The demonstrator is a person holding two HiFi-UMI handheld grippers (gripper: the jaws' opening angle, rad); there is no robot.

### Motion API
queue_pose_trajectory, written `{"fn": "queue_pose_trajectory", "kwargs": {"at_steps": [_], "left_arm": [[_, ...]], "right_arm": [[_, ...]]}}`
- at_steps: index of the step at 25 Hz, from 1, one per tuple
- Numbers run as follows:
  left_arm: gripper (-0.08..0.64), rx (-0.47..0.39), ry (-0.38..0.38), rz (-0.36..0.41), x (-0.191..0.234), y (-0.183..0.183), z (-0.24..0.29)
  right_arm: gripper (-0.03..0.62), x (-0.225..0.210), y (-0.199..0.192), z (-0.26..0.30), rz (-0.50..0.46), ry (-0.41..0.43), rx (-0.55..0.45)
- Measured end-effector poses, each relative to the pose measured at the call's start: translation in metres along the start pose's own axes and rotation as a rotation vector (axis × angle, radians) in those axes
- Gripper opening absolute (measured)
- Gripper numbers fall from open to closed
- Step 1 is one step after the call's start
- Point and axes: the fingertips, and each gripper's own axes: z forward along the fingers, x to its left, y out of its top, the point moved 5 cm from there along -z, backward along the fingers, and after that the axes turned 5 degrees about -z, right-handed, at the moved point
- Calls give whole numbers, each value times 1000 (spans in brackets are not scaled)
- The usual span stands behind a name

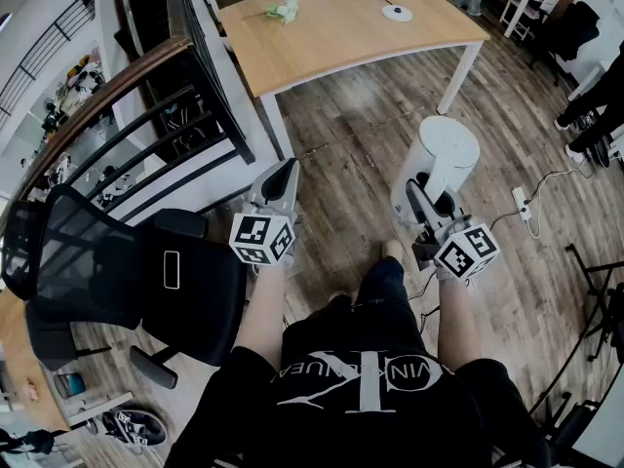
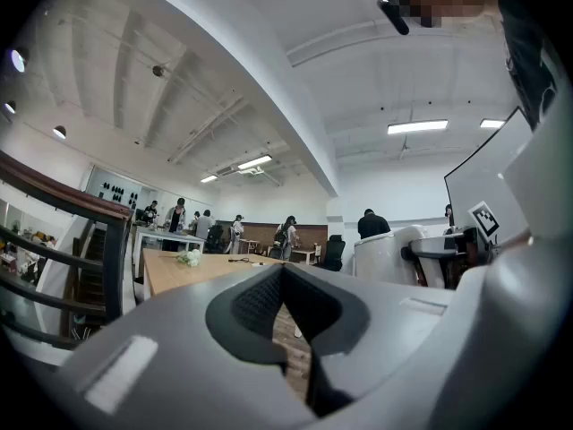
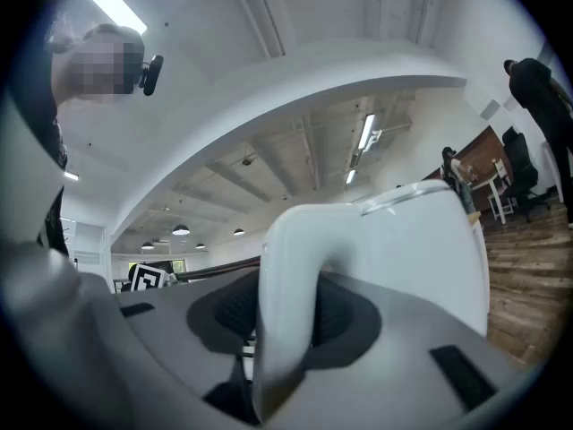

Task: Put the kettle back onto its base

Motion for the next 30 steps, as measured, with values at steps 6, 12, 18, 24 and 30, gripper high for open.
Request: {"fn": "queue_pose_trajectory", "kwargs": {"at_steps": [6,12,18,24,30], "left_arm": [[9,1,17,-5,9,0,-3],[9,4,25,-11,19,-1,-1],[9,18,15,-12,28,-1,15],[9,29,-2,-7,44,0,47],[9,41,-22,-9,66,1,92]], "right_arm": [[130,-2,-1,1,2,-6,0],[130,-4,-4,10,4,-3,8],[132,-14,-3,26,10,-6,7],[131,-33,-3,50,24,-10,-1],[132,-63,-2,84,27,-14,-8]]}}
